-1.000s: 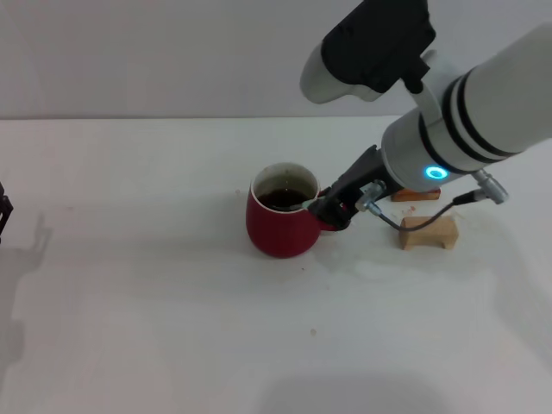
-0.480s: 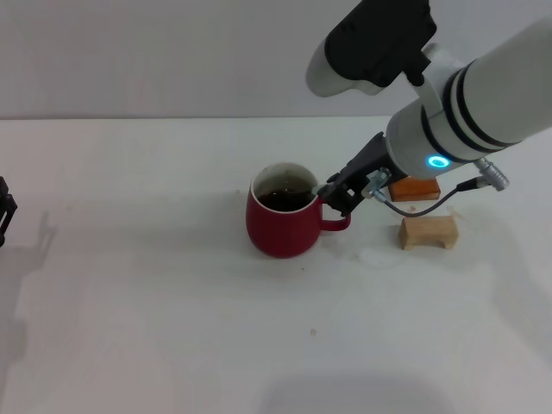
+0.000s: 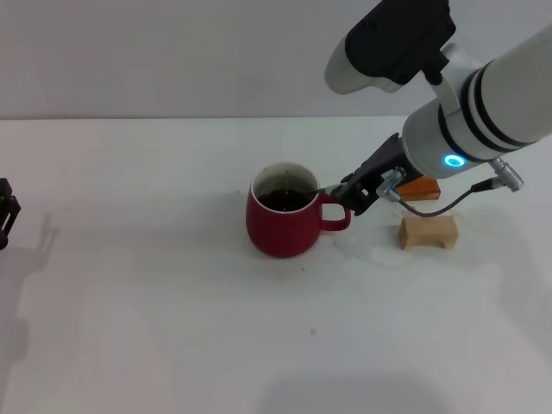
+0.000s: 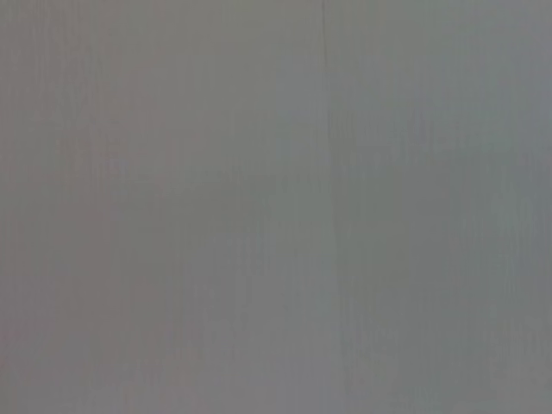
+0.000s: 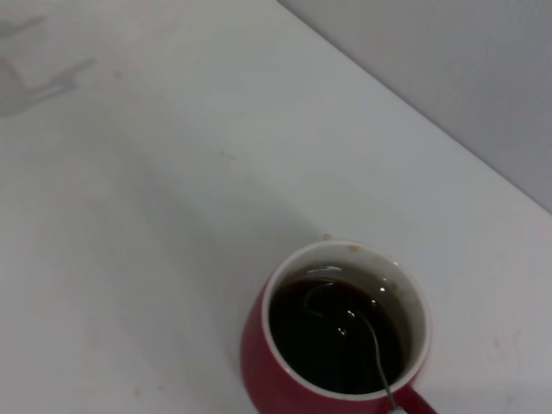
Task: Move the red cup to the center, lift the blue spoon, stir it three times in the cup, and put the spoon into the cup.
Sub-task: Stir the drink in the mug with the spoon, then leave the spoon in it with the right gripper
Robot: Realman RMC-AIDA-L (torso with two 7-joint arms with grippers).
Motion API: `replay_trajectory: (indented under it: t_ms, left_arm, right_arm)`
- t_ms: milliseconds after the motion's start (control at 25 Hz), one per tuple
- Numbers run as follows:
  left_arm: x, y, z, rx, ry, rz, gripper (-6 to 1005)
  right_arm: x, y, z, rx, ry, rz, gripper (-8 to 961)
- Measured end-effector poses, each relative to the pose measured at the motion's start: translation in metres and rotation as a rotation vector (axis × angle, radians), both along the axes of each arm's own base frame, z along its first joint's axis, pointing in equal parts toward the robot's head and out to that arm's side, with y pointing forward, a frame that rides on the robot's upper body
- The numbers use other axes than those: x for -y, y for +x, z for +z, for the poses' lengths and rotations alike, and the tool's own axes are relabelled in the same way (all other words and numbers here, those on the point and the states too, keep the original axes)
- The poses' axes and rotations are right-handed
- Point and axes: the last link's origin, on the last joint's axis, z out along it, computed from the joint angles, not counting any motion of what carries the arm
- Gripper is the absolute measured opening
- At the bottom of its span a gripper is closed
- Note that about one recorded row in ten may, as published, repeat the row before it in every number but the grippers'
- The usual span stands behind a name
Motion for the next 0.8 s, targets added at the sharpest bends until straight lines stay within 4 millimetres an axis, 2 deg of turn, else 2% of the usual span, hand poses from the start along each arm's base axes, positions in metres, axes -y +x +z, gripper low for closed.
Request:
replay_trajectory:
  t_ms: [440, 800]
  left_arm:
    - [-0.004, 0.003, -0.001, 0.006, -0.003, -0.008, 845]
    - [-0.006, 0.004, -0.002, 0.009, -0.005, -0.006, 845]
  right_arm:
    - [0.008, -0.009, -0.009, -0.024, -0.044, 0.022, 126]
    - [-0.002, -0.013, -0.013, -0.025, -0.021, 0.063, 126]
